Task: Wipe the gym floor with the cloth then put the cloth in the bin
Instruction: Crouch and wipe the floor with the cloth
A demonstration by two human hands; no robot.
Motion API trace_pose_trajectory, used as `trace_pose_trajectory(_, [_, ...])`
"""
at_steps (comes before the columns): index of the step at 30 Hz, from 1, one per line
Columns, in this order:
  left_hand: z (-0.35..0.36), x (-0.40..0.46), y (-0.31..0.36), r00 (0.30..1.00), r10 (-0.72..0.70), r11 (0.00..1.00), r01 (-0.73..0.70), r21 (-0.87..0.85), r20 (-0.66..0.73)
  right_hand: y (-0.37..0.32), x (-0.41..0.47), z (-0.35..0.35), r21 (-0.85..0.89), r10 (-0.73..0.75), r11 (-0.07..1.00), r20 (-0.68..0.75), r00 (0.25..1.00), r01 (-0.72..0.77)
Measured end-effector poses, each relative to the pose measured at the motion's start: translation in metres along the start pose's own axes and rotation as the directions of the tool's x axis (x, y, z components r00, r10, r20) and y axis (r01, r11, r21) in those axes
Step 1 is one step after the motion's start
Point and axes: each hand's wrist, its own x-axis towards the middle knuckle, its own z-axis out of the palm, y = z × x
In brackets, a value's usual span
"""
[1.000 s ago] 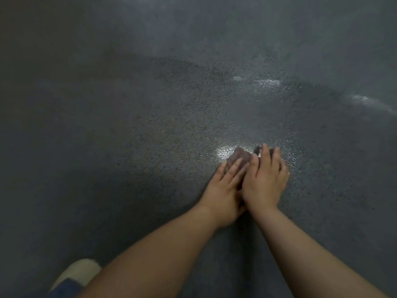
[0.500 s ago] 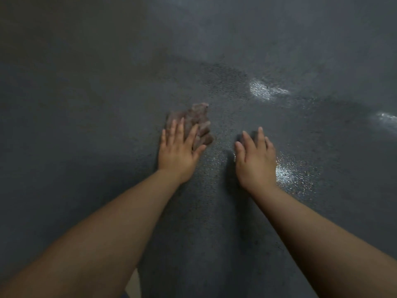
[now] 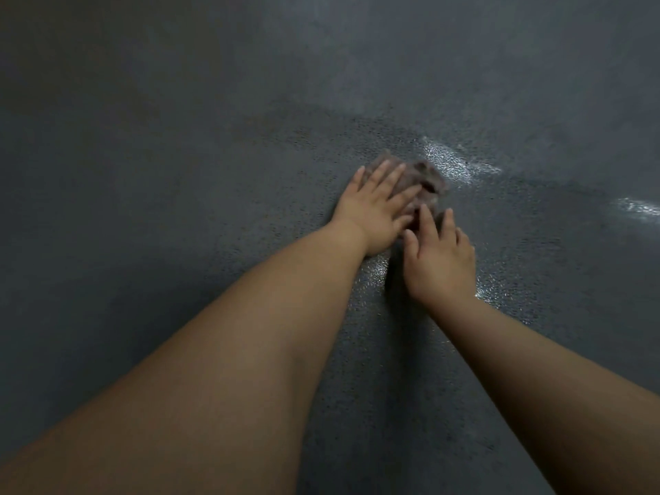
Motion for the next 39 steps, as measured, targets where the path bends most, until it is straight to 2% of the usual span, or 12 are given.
trace_pose_trajectory(3, [-0.006,0.007,-0.032,0.981,-0.192,0.978,0.192,-0.074,0.009,0.002,0.001,-0.004,-0.073,0.002,0.997,0.052,0.999,0.002])
trace_pose_trajectory(7, [-0.002,-0.017,-0.089,0.864,-0.498,0.841,0.502,-0.203,0.074,0.005,-0.001,-0.009,-0.090,-0.005,0.996,0.087,0.996,0.013])
trace_pose_trajectory(9, [0.000,-0.029,-0.093,0.821,-0.563,0.789,0.569,-0.230,0.097,0.007,-0.001,-0.010,-0.095,-0.017,0.995,0.062,0.998,0.023])
trace_pose_trajectory(10, [0.001,-0.030,-0.088,0.828,-0.554,0.801,0.558,-0.218,0.084,0.008,0.000,-0.010,-0.094,-0.018,0.995,0.044,0.999,0.022])
trace_pose_trajectory(12, [-0.001,-0.022,-0.066,0.896,-0.441,0.881,0.443,-0.169,0.052,0.010,0.000,-0.010,-0.093,-0.022,0.995,0.016,1.000,0.023])
trace_pose_trajectory(15, [-0.013,0.008,-0.020,0.995,-0.084,0.991,0.088,-0.097,0.046,0.017,-0.004,-0.007,-0.102,0.003,0.995,-0.044,0.999,-0.008])
trace_pose_trajectory(18, [-0.028,0.041,0.024,0.983,0.168,0.986,-0.168,0.002,0.070,0.029,-0.004,-0.006,-0.106,0.145,0.982,-0.098,0.985,-0.155])
trace_pose_trajectory(23, [-0.031,0.061,0.066,0.961,0.274,0.953,-0.278,0.122,0.045,0.048,0.004,-0.013,-0.122,0.250,0.959,-0.060,0.966,-0.255])
trace_pose_trajectory(27, [-0.030,0.063,0.060,0.984,0.173,0.981,-0.175,0.083,0.037,0.045,0.008,-0.013,-0.150,0.234,0.960,-0.025,0.972,-0.235])
trace_pose_trajectory(31, [-0.035,0.064,0.014,0.993,-0.096,0.993,0.100,-0.061,0.062,0.036,0.009,-0.015,-0.141,0.222,0.966,0.038,0.974,-0.214])
trace_pose_trajectory(36, [-0.021,0.031,-0.059,0.931,-0.362,0.916,0.364,-0.170,0.040,0.025,0.004,-0.014,-0.124,0.132,0.985,0.078,0.988,-0.122])
trace_pose_trajectory(39, [-0.008,-0.003,-0.100,0.850,-0.523,0.821,0.521,-0.234,0.056,0.015,-0.003,-0.010,-0.107,0.070,0.993,0.114,0.991,-0.058])
